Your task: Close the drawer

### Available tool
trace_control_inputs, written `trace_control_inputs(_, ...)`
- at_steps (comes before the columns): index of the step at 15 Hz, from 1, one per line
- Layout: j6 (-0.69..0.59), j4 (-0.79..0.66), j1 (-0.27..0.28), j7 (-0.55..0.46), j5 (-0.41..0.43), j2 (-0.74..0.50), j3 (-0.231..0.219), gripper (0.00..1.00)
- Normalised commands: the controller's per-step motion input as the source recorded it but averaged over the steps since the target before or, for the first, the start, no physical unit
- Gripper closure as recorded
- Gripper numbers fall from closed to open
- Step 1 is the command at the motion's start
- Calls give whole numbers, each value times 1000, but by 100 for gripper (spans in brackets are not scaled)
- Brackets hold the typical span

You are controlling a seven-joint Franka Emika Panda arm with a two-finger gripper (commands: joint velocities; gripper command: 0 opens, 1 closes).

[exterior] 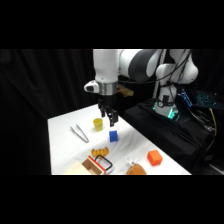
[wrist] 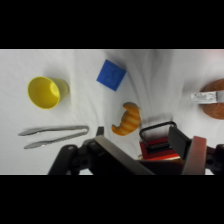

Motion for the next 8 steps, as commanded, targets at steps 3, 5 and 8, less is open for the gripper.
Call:
trace_control_inputs(3, 24, 13, -2, 13, 2, 24, 7, 0)
trace_control_inputs(5, 94, 56, 7, 15, 32, 78, 17, 0)
trace_control_inputs(8, 153, 129, 16, -11, 65, 133, 26, 0)
